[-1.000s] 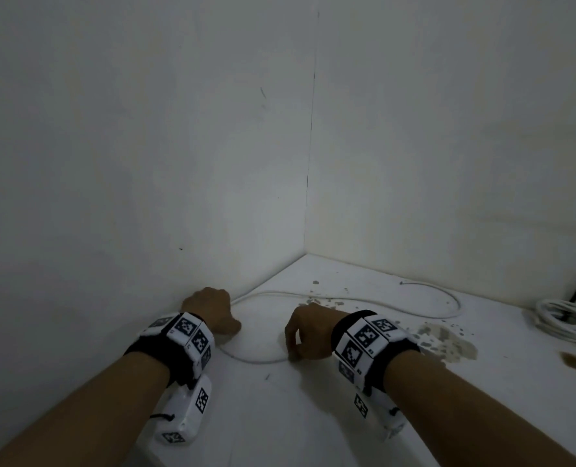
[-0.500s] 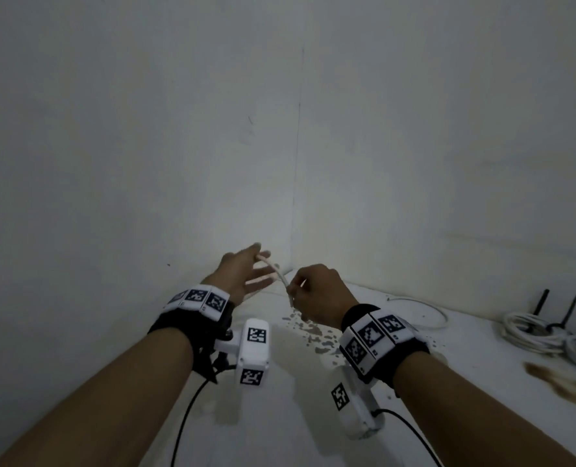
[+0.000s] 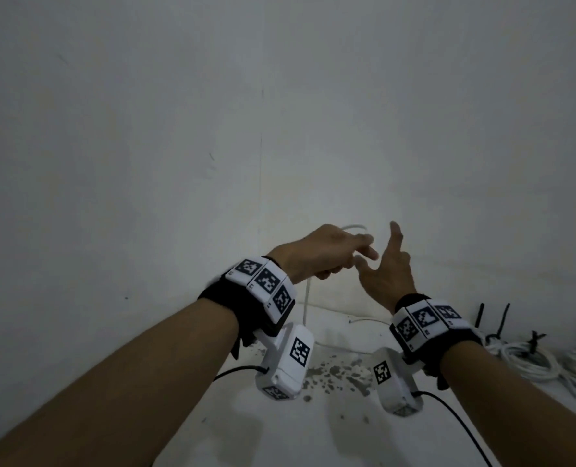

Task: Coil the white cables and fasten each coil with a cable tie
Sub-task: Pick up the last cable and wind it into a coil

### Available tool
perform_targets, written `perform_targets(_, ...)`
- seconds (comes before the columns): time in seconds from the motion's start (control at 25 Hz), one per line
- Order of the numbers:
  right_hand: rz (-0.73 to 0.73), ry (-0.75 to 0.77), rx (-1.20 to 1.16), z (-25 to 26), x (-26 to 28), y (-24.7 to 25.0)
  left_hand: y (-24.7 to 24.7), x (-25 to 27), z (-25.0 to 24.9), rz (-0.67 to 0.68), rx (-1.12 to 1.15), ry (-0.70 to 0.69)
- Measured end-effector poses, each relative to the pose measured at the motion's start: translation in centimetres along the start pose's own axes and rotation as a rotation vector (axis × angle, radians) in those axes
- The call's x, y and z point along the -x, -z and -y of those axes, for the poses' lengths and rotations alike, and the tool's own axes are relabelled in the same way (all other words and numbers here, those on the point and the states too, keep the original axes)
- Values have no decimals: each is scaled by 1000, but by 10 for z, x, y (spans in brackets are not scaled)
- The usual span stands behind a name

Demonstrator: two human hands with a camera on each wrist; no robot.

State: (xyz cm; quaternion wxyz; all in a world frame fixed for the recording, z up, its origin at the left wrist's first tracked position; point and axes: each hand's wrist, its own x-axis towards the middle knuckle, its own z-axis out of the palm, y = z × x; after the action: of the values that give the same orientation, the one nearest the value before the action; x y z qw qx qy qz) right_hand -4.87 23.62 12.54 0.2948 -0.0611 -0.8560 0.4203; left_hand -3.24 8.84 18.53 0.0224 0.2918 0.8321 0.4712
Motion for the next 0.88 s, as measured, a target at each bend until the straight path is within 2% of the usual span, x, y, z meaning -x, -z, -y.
perform_targets(0.12, -59, 151, -91, -11, -19, 16, -16, -1, -35, 61, 167, -65)
perform_targets(0.2, -99, 169, -176, -16, -22, 27, -22, -1, -54, 103, 271, -122)
perform_targets(0.4, 75, -3, -474, -7, -2, 41, -34, 0, -97, 197, 506, -287)
perform_targets(0.48, 230, -45, -560, -2, 19, 42, -37, -8, -106, 149, 552, -321)
perform_targets(0.6, 575, 20, -350, -8, 69, 42, -34, -30, -95, 4, 587, -297)
perform_targets(0.64, 662, 70, -235, -11, 84, 44, -33, -36, -84, -40, 560, -267)
perform_targets(0.68, 687, 125, -112, -15, 94, 49, -33, -41, -71, -75, 511, -230)
perform_targets(0.8, 540, 321, 290, -19, 99, 69, -43, -48, -28, -98, 359, -162)
perform_targets(0.88, 450, 422, 402, -12, 95, 88, -54, -47, -4, -47, 268, -162)
